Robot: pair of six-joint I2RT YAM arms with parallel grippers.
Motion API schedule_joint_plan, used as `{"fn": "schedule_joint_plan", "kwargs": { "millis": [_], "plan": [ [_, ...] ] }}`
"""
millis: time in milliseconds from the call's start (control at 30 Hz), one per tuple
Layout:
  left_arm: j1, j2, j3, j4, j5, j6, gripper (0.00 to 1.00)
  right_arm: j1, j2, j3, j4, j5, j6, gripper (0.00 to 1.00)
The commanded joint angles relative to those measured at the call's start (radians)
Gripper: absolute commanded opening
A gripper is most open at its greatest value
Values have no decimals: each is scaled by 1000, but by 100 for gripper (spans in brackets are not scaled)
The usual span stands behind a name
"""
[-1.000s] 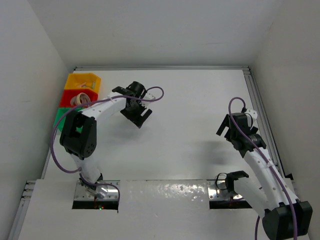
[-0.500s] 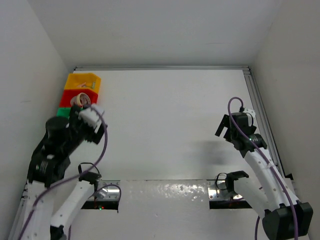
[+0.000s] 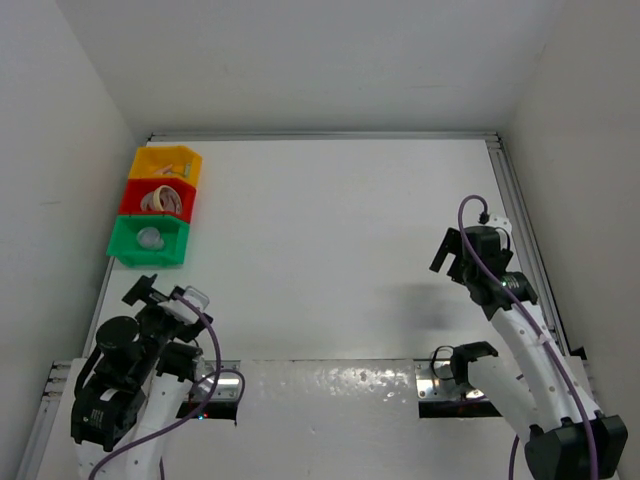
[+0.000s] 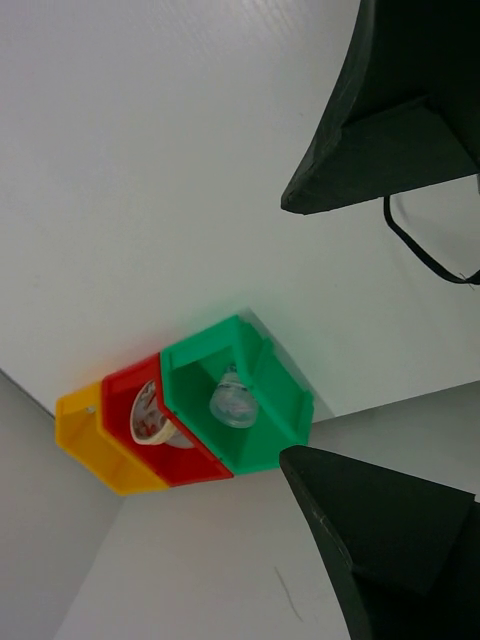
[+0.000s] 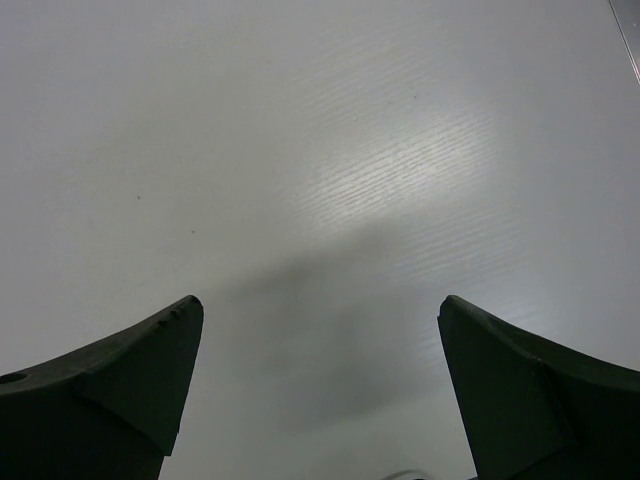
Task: Sort the stationery into containers
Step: Reset both arms
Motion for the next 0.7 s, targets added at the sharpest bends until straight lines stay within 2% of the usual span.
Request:
{"fn": "schedule_joint_plan", "kwargs": {
  "millis": [0, 667],
  "plan": [
    [-4, -71, -27, -24, 48, 32, 100, 0, -25, -10, 11, 7, -8, 99],
    [-10, -119, -38, -38, 48, 32, 100, 1, -40, -39, 18, 37, 14, 99]
  ]
}}
